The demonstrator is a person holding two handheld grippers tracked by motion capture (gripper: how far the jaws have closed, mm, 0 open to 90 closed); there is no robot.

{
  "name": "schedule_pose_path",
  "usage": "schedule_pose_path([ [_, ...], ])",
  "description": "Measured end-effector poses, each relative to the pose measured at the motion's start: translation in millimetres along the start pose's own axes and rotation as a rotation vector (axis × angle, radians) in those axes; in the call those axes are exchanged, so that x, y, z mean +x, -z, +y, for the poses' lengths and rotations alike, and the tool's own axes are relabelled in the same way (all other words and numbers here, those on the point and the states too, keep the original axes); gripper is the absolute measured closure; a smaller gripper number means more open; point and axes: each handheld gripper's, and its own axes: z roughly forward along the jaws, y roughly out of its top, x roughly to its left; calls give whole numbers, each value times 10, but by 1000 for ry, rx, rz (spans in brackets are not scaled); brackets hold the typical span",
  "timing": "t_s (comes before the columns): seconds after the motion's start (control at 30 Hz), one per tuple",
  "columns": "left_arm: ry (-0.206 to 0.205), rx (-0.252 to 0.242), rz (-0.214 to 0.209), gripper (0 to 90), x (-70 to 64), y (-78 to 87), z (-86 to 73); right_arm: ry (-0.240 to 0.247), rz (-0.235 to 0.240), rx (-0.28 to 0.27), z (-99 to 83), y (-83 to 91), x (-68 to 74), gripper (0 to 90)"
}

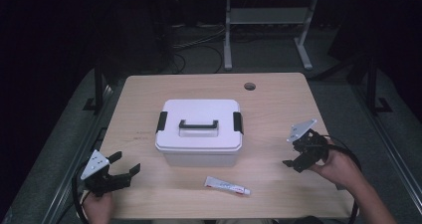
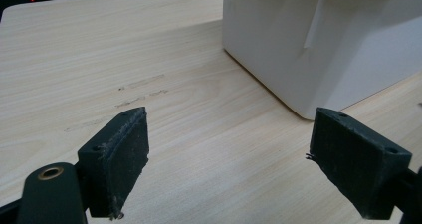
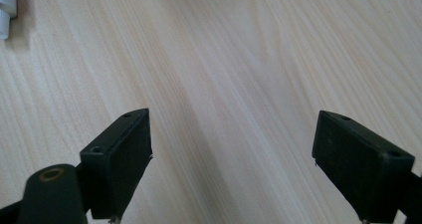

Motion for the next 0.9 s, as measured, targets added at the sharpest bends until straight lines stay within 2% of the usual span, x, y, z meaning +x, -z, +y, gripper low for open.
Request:
schedule_pose_path([
  [0.2, 0, 2, -3, 150, -2, -1, 0, 45, -4, 21, 79, 49, -31, 152],
  [0.47, 7, -4, 0, 151, 19, 17, -2, 63, 2, 22, 166, 95, -53, 152],
  [0.63, 6, -3, 0, 150, 21, 17, -3, 69, 16, 48, 189, 61, -47, 153],
  [0.9, 5, -4, -2, 151, 21, 20, -1, 113, 18, 52, 315, 125, -33, 155],
])
